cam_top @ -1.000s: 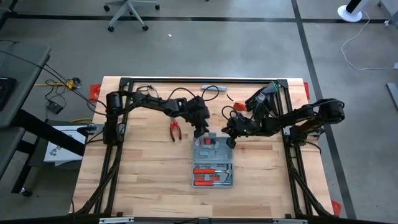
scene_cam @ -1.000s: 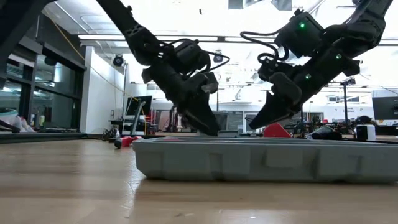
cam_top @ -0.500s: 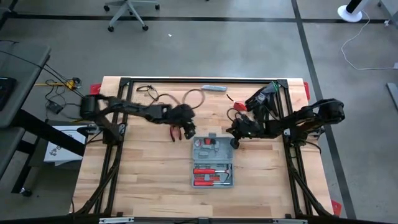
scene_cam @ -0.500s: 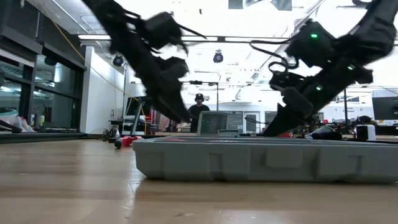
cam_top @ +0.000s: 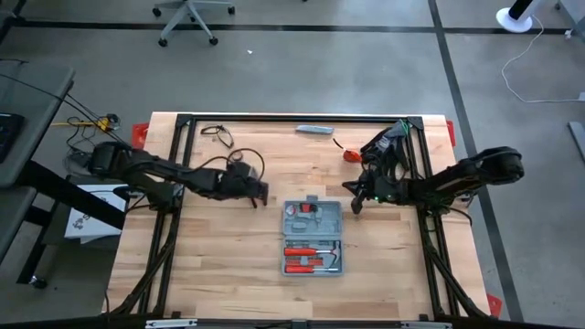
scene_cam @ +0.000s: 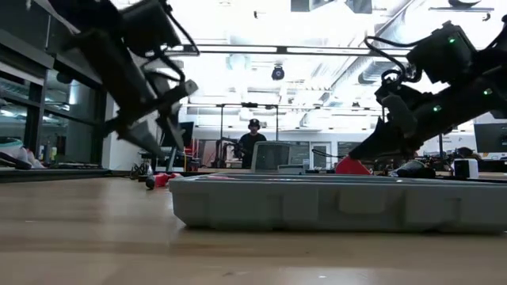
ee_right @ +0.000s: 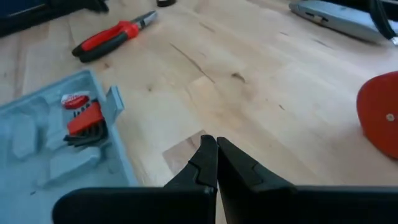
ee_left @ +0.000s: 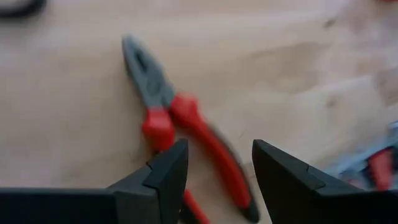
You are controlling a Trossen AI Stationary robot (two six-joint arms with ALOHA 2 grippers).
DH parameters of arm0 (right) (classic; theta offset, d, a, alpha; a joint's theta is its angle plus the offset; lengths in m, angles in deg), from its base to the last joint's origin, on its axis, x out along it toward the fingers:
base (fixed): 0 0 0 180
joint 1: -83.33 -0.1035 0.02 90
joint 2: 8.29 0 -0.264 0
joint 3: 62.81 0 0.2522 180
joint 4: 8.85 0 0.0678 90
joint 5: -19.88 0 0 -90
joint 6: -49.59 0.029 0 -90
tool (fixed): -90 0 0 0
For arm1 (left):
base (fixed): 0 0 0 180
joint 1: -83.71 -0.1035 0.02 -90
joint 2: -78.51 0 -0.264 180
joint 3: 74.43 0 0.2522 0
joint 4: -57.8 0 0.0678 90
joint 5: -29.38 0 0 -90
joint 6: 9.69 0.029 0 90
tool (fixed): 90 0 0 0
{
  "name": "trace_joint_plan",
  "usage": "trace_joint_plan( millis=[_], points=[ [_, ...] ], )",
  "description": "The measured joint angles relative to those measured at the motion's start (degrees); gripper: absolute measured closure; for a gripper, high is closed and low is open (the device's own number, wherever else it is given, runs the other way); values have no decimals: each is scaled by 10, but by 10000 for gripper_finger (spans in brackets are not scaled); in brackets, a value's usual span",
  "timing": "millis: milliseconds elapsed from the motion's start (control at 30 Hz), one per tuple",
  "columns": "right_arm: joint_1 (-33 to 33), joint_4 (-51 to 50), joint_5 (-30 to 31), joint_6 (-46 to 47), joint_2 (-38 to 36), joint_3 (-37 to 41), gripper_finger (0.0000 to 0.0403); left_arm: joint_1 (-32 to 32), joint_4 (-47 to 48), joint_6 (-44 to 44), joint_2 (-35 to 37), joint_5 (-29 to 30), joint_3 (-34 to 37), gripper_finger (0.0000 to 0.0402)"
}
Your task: Prefit tool cases
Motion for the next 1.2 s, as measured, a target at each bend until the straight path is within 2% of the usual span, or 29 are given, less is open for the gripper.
trace_joint_plan(
  millis=[133,267,467,567,667,767,1000,1200],
  points=[
    [0,-7,0,-14,-7,0,402,0,54,-50,-41,-29,-7,229],
    [0,-14,0,-21,-7,0,402,4,98,-80,-77,-34,-20,229],
    [0,-14,-1,-24,-7,0,402,1,119,-58,-114,-36,-40,230],
    [0,-13,-2,-20,-7,-1,402,-5,155,-40,-126,-44,-47,244],
    [0,-14,-4,-10,-7,-1,402,-10,168,2,-127,-40,-47,289],
    [0,-13,-7,-5,-7,-1,402,-11,161,64,-122,-21,-43,363],
    [0,6,-8,5,-7,-1,402,-13,137,183,-95,10,-39,368],
    [1,37,-8,5,-7,-1,402,-13,95,293,-61,-1,-39,368]
  ],
)
